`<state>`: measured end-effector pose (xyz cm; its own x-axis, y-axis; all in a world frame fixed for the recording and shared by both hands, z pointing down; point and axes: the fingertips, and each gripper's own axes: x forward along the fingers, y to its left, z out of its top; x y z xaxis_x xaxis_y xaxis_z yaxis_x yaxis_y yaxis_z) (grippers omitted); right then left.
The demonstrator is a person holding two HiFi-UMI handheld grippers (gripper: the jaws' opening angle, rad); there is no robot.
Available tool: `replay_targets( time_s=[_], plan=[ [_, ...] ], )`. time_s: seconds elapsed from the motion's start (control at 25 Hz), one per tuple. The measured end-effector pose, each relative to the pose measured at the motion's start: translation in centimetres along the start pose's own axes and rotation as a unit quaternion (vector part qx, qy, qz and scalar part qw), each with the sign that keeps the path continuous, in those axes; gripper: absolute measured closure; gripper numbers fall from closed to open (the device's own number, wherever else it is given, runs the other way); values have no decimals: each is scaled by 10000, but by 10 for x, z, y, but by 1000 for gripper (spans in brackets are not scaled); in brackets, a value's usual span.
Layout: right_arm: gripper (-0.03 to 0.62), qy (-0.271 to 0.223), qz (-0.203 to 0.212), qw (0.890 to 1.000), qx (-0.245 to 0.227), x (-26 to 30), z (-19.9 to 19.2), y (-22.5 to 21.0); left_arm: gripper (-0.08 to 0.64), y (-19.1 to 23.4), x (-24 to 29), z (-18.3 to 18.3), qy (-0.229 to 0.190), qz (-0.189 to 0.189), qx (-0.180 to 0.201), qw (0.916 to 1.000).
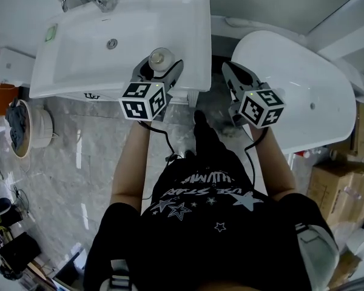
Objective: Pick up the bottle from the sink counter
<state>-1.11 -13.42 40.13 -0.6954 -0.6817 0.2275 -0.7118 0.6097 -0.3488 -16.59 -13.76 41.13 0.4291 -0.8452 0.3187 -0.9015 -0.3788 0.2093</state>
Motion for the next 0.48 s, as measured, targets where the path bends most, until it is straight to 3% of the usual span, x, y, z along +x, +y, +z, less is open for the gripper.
replay_targets(
  time_s=[0.48],
  plan=[
    [586,-11,14,10000,-67,-50,-30,57,218,-31,-77,-38,4,-115,-215,9997]
  ],
)
